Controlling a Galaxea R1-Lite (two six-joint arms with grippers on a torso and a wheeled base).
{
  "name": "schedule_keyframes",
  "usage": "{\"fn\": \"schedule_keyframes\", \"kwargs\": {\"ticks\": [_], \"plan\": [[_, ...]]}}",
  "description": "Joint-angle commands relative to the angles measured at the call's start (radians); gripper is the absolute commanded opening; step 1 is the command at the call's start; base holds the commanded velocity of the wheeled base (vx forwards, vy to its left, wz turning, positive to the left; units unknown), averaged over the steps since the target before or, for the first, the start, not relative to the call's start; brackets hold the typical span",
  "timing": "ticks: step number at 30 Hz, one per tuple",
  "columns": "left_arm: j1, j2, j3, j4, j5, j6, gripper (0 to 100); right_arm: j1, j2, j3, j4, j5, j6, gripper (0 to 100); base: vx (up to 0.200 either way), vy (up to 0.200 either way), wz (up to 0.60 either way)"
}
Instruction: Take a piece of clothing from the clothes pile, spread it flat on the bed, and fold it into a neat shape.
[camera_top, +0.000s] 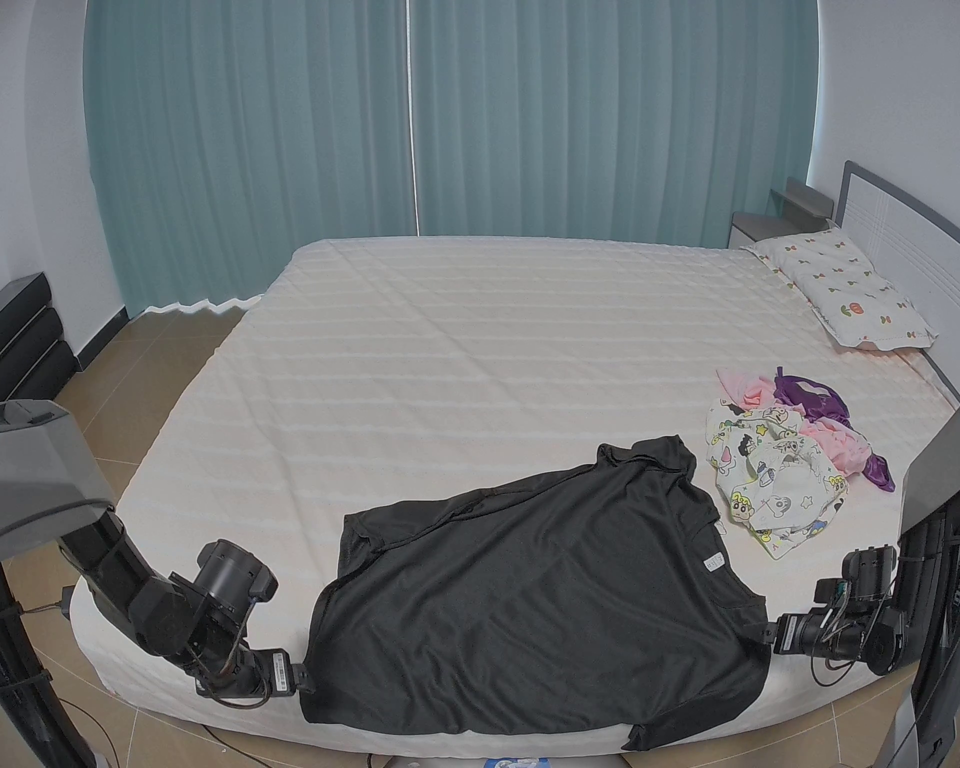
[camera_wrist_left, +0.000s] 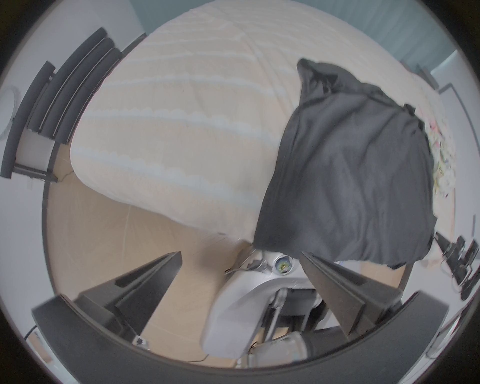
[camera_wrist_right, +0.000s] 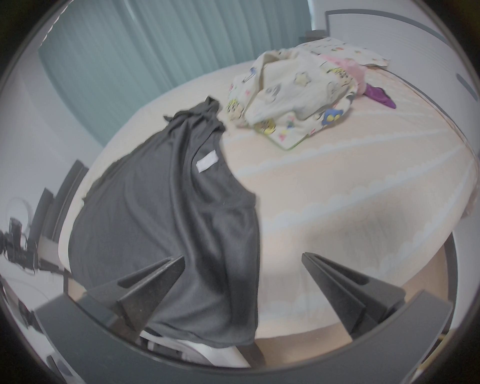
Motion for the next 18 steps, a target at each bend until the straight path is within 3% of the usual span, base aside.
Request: {"fn": "schedule_keyframes", "kwargs": {"ticks": [1, 6, 18], "plan": [[0.023, -0.088, -0.028, -0.051, -0.090, -0.035, 100, -0.011, -0.084, -0.072, -0.010, 0.015, 0.096, 100, 0.000, 0.000, 0.00], [0.026, -0.103, -0.034, -0.057, -0.105, -0.052, 100, -0.013, -0.152, -0.099, 0.000, 0.010, 0.159, 100, 0.000, 0.000, 0.00], [0.025, -0.088, -0.042, -0.058, -0.114, -0.084, 100, 0.002, -0.145, -0.101, 0.000, 0.012, 0.161, 100, 0.000, 0.000, 0.00]]}}
